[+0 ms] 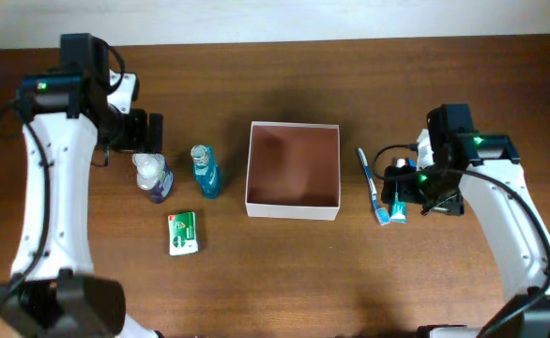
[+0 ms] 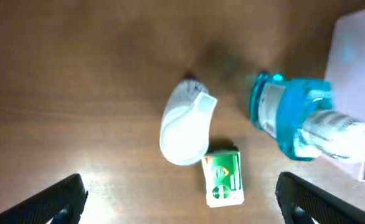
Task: Pack container
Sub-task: 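Grasp the white foam soap bottle with the left gripper and lift, then carry the soap bottle into the white box and release it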
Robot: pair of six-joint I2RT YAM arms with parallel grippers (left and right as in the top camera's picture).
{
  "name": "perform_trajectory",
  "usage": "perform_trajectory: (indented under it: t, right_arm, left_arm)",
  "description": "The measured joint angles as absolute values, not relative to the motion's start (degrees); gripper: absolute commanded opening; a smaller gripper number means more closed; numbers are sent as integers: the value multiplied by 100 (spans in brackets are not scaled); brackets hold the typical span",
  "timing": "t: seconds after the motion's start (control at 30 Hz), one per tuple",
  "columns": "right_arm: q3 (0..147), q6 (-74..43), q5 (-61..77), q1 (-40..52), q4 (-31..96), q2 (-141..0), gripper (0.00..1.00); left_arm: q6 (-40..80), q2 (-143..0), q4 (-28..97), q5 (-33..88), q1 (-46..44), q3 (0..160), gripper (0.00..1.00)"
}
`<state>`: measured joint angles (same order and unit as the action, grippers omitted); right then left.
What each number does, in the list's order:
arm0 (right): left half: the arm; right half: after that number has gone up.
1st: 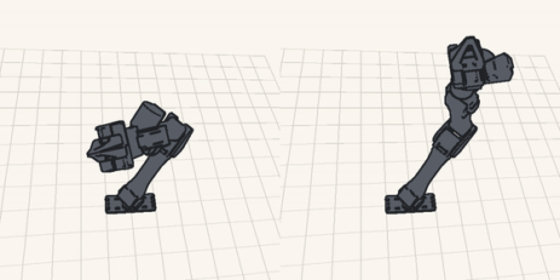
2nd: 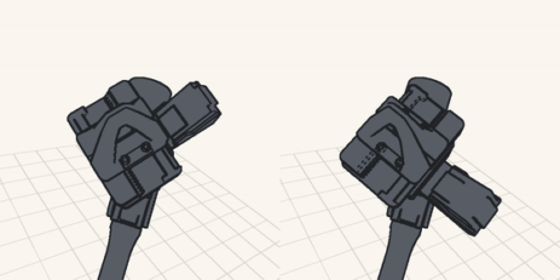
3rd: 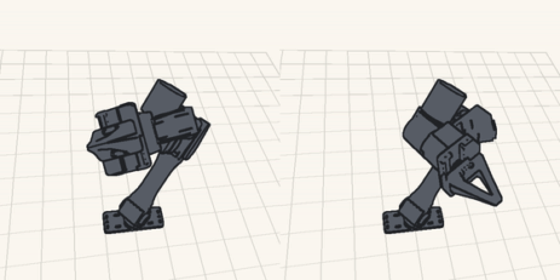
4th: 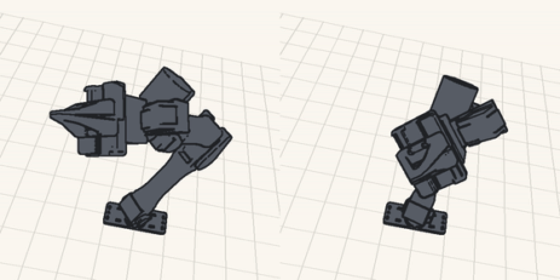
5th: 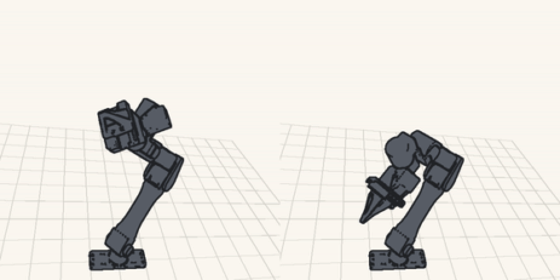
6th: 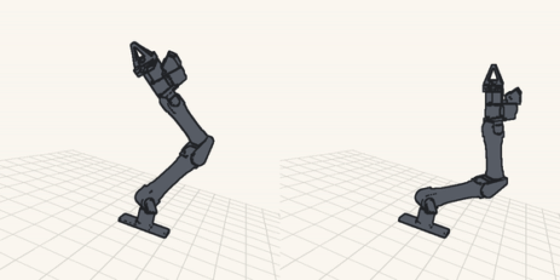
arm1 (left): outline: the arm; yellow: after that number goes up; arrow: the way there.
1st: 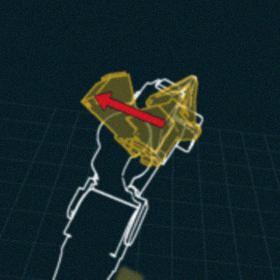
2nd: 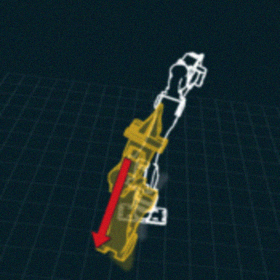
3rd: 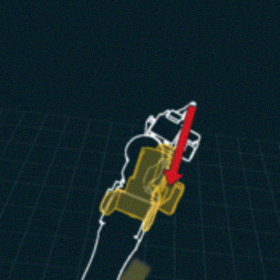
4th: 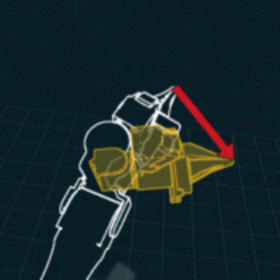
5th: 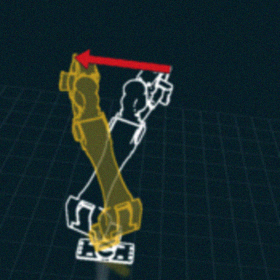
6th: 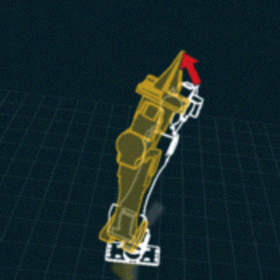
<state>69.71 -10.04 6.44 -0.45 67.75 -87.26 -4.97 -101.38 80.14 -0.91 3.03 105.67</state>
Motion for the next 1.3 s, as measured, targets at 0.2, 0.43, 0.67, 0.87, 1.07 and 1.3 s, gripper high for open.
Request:
perform_trajectory:
  t: [0.2,0.43,0.67,0.87,1.07,1.3]
  right_arm:
    - [6971,-1004,644,-45,6775,-8777,99]
    - [6971,-998,642,-45,6777,-8777,99]
    - [6971,-987,642,-45,6777,-8777,99]
    - [6971,-987,622,-45,6785,-8777,99]
    - [6971,-987,613,-45,6823,-8777,99]
    - [6987,-985,598,-45,6840,-8777,99]
  left_arm:
    - [-499,-11002,8125,-67,303,10541,89]
    - [-545,-11649,8084,-64,303,10492,73]
    - [-585,-11703,8101,-64,303,10440,33]
    - [-578,-11703,8106,-67,303,10440,17]
    - [-495,-11745,8971,-64,303,11255,12]
    - [-224,-11177,9618,-71,-43,13957,11]
